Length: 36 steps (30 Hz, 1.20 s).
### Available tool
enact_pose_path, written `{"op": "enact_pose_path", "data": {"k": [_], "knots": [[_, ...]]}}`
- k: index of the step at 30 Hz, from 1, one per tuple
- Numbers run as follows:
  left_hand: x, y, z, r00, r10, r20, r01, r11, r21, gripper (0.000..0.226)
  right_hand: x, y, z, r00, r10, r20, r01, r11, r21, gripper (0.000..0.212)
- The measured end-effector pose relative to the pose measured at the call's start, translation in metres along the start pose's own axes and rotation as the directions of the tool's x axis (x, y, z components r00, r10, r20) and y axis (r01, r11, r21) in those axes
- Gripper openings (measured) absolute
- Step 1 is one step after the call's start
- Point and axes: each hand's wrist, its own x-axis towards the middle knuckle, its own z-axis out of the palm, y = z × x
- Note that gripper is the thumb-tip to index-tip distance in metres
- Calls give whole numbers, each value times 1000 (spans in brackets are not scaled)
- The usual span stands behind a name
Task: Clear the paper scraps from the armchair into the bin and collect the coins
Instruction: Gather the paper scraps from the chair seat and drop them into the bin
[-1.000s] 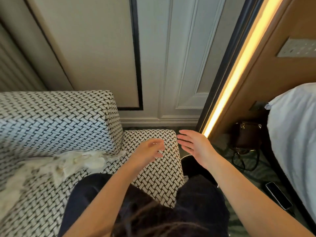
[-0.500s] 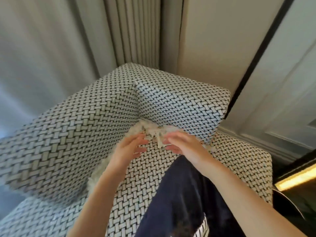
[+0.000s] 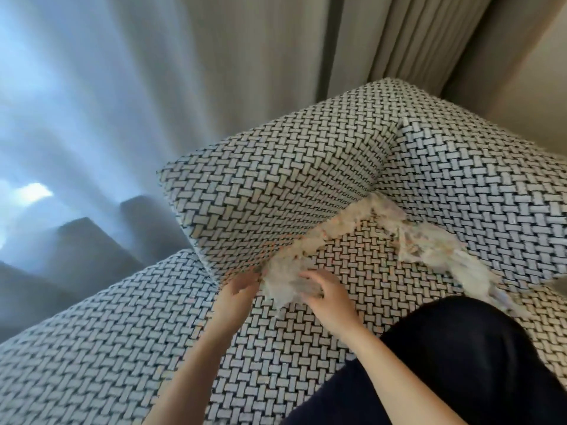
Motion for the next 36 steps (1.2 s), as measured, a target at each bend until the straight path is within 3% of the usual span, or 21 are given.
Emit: {"op": "enact_pose_path", "data": {"k": [3,5,8,12,17,21,24,28,33,36], "knots": [[4,-12,7,998,-44,42,42,998,43,32,0,4,15,995,-39,95,46,996,-72,42],[7,-18,12,990,-73,119,74,997,-1,35,-2,6,20,979,-42,197,65,991,-115,45],[13,-26,17,989,-107,106,114,992,-61,35,-5,9,28,961,-8,278,66,977,-201,47],[18,-32,24,988,-133,77,145,970,-193,29,-9,14,28,977,-21,214,62,980,-189,44],[17,-34,30,990,-139,25,141,975,-170,28,-16,20,11,996,-46,79,56,990,-131,28],[14,-33,34,993,-114,-21,110,985,-130,30,-24,28,-2,999,-42,-17,42,998,-41,13],[13,-32,40,996,-68,-59,65,997,-48,39,-27,29,-8,996,-30,-81,34,998,46,13],[9,-30,46,985,97,-141,-77,987,140,48,-31,26,-14,992,21,-123,5,979,202,15],[5,-18,53,948,290,130,-310,934,177,53,-33,24,-20,988,141,-55,-100,882,461,7],[4,-15,59,917,305,256,-359,911,202,44,-33,25,-24,982,184,-46,-114,767,631,10]]}}
